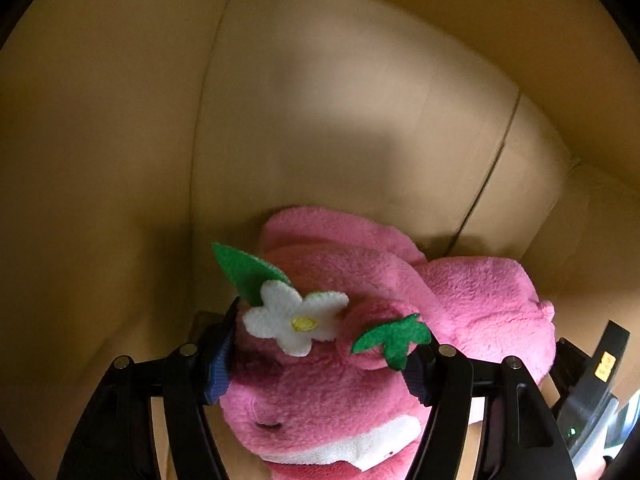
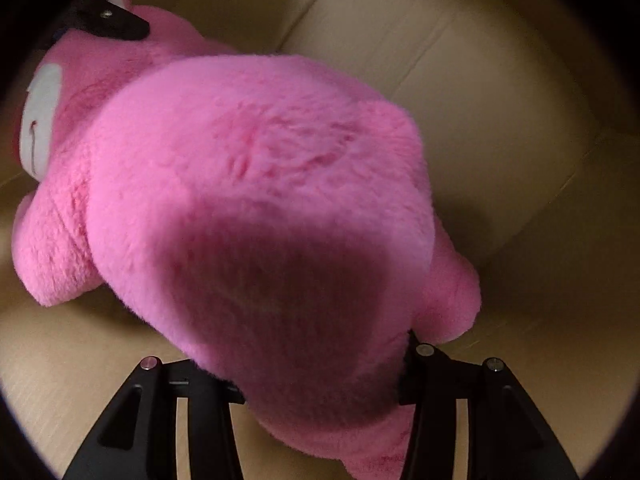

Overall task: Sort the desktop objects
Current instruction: 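Lift the pink bear with both tools and lower it into the box, then open both tools, release the bear and withdraw from the box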

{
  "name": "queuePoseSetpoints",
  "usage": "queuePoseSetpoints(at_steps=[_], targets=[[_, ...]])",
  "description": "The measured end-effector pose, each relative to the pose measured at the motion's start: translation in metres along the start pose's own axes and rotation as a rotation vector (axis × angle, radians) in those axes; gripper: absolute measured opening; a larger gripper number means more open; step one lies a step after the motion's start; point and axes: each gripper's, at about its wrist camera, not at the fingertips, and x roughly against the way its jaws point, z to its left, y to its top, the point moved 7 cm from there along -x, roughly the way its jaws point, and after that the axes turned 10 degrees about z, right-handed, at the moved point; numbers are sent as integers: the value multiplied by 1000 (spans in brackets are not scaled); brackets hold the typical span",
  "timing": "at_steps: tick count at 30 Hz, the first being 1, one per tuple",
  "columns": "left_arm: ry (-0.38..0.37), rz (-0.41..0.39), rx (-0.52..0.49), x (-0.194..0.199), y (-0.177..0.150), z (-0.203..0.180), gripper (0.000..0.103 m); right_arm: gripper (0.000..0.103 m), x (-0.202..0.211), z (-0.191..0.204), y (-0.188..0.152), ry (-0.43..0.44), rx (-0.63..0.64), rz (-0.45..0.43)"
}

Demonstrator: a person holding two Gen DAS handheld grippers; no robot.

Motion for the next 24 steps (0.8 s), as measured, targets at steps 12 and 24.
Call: queuePoseSetpoints(at_steps=[12, 24], targets=[[47, 30, -31, -24, 9, 7, 76, 49, -31, 23, -7, 34, 0, 122], [118, -57, -89, 33, -17, 10, 86, 83, 2, 37, -30, 11, 7, 140]])
